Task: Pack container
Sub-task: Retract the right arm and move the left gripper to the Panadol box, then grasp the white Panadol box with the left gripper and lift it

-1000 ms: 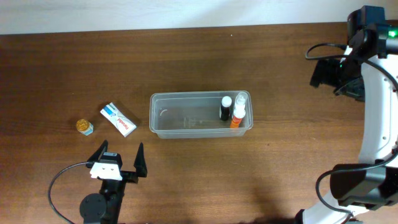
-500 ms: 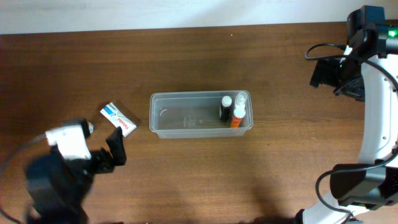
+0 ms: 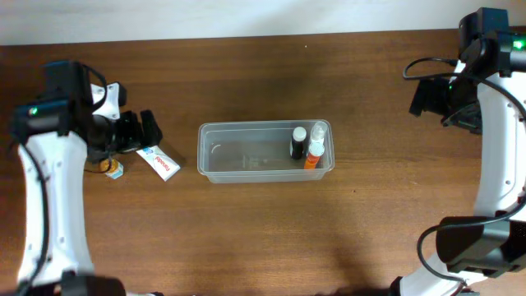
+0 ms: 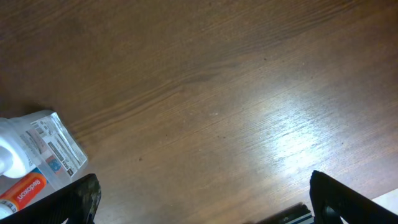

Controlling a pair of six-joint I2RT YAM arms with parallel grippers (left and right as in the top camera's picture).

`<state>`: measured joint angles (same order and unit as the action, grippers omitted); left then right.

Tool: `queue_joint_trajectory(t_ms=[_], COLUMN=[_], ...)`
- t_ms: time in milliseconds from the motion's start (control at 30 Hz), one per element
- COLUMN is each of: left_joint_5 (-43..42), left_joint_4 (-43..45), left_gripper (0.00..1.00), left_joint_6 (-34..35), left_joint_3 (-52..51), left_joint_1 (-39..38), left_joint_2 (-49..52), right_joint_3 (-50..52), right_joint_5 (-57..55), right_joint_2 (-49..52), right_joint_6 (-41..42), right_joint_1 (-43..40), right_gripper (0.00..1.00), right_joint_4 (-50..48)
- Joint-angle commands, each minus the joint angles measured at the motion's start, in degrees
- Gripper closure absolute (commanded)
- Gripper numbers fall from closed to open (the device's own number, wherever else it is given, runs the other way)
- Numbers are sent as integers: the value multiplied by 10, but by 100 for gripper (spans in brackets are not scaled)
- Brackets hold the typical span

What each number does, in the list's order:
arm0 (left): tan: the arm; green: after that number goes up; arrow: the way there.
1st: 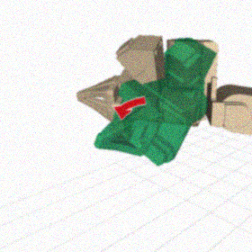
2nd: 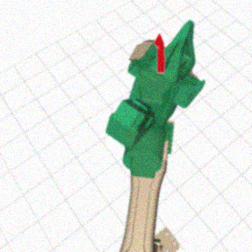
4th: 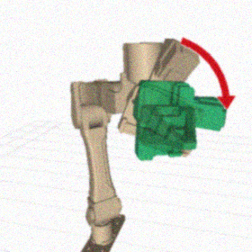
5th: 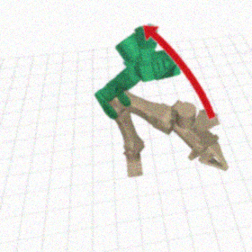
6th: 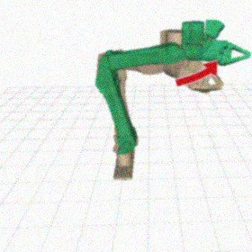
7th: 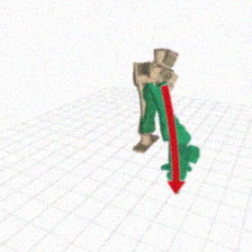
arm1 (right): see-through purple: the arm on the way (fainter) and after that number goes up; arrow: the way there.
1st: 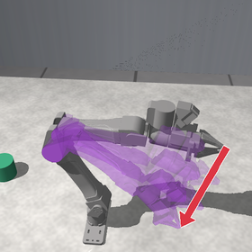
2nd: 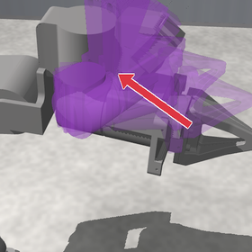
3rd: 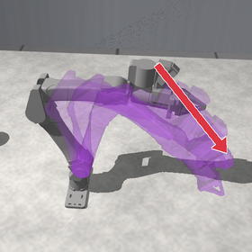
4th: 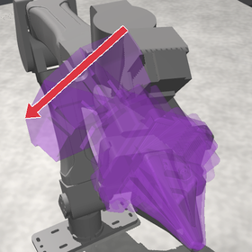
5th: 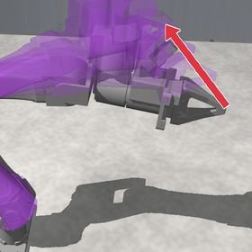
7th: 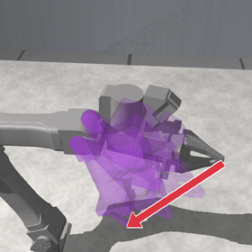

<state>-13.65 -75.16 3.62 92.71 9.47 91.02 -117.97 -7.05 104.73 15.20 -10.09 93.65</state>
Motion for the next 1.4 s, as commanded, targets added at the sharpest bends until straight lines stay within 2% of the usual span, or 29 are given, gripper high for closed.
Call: queue_joint_trajectory(t_ms=[0, 167, 267, 367, 500, 733, 900, 1267, 1367], left_joint_5=[15, 17, 61, 66, 75, 88, 135, 146, 139], left_joint_4=[13, 30, 48, 77, 103, 92, 79, 90, 89], left_gripper=[1, 1, 1, 1, 1, 1, 1, 1, 6], left_joint_6=[-11, 7, 99, 190, 268, 268, 268, 268, 268], left_joint_3=[8, 7, 4, 1, 1, 1, 1, 0, 0], left_joint_1=[2, 2, 2, 2, -5, -28, -28, -28, -28], left_joint_2=[66, 134, 182, 217, 260, 316, 319, 335, 350], right_joint_3=[-8, -8, -8, -8, -8, -8, -8, -8, -8], right_joint_5=[-3, -3, -3, -3, -3, -3, -3, -3, -3], right_joint_2=[-3, -3, -3, -3, -3, -3, -3, -3, -3], right_joint_6=[1, 1, 1, 1, 1, 1, 1, 1, 1], right_joint_1=[-2, -2, -2, -2, -2, -2, -2, -2, -2], right_gripper=[2, 2, 2, 2, 2, 2, 2, 2, 2], right_joint_4=[0, 0, 0, 0, 0, 0, 0, 0, 0])
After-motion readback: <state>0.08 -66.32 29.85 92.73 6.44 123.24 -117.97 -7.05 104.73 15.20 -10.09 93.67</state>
